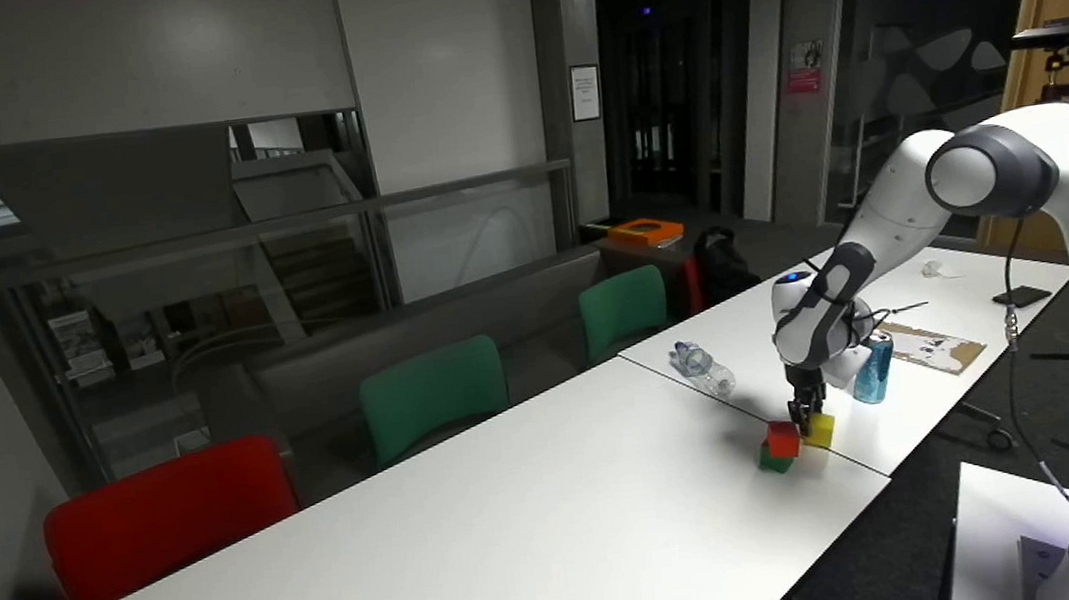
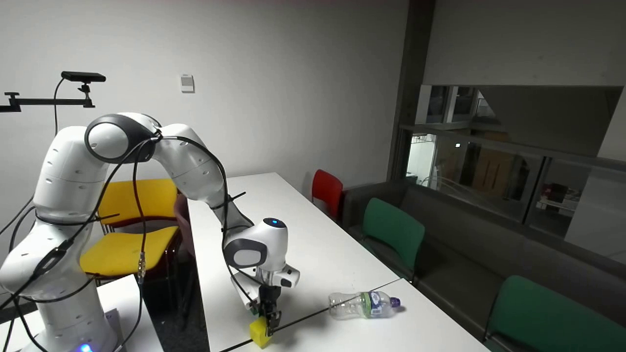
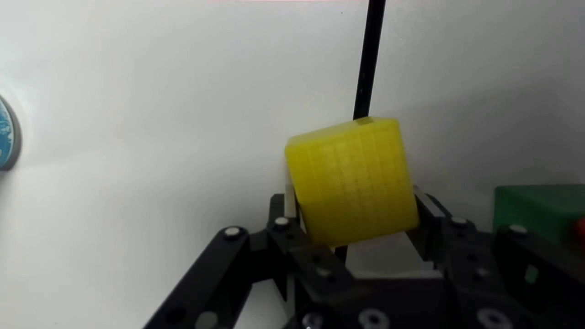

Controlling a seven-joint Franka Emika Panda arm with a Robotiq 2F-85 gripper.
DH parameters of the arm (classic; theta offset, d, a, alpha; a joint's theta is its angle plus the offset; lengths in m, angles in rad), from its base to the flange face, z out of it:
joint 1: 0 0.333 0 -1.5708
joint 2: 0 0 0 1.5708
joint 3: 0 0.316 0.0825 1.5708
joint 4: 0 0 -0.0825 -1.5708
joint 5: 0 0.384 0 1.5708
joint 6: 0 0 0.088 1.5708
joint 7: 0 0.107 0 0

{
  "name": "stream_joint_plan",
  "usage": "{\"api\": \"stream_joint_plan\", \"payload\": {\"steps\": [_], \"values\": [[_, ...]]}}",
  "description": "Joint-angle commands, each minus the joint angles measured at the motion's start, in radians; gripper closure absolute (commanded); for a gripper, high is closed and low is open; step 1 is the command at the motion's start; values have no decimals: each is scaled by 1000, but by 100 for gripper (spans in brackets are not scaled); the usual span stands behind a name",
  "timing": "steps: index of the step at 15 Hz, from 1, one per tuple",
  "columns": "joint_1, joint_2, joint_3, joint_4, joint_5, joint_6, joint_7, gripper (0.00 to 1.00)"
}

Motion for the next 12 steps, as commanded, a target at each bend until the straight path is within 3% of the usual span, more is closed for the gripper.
{"api": "stream_joint_plan", "payload": {"steps": [1, 2, 3, 5, 12], "values": [[-42, 19, 26, 21, 23, 17, -55, 56], [-47, 22, 30, 25, 26, 15, -57, 16], [-51, 23, 33, 27, 27, 13, -59, 15], [-55, 22, 37, 31, 29, 9, -61, 1], [-41, -13, 25, 34, 6, -14, -39, 0]]}}
